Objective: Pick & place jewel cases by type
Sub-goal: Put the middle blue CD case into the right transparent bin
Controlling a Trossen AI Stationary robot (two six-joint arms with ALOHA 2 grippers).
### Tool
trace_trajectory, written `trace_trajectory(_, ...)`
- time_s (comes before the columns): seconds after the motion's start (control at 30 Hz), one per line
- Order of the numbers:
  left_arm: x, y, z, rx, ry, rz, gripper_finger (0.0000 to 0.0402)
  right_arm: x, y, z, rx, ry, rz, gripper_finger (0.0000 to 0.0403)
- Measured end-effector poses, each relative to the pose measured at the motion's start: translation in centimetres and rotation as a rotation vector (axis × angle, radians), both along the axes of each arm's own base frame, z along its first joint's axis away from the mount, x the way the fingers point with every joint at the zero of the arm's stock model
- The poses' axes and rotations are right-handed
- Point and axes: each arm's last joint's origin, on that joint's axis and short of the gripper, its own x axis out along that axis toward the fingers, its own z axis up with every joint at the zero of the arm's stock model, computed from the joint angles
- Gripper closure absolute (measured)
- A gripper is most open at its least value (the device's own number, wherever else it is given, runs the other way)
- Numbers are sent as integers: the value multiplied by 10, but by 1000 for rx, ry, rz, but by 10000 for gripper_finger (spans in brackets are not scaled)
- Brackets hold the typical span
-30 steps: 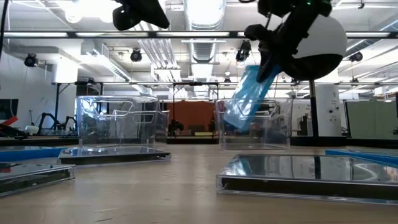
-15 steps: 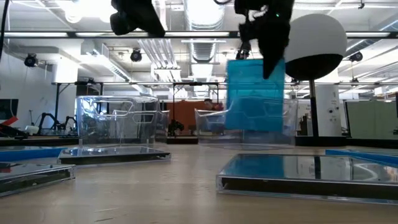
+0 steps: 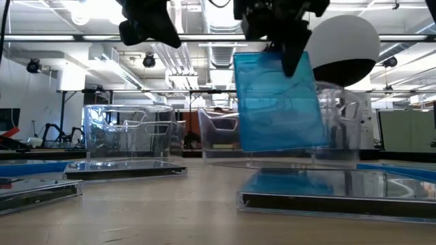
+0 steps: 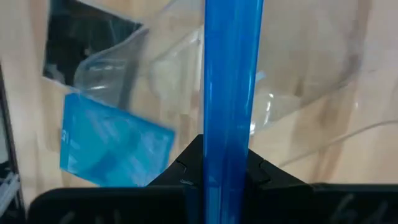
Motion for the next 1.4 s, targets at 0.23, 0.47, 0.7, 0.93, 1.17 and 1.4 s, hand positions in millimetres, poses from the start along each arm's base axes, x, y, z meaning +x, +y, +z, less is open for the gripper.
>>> trace_trajectory(0.23,0,0,0,-2,-6,1,401,17,-7,-16,108,14,-1,374)
trace_trajectory(0.47,0,0,0,-5,-3,4,401,28,-11,-42,4,105,1,334)
trace_trajectory(0.7,0,0,-1,-1,6,3,401,25,-3,-34,-202,88,85,225)
trace_trajectory(0.93,-1,1,-1,32,17,29,401,24,12,11,-414,-199,161,134)
trace_trajectory(1.17,-4,2,-4,24,51,50,401,3,-6,20,-476,-72,-197,106)
trace_trajectory(1.4,-6,2,-5,24,70,53,401,-14,-34,-19,-253,129,-685,125)
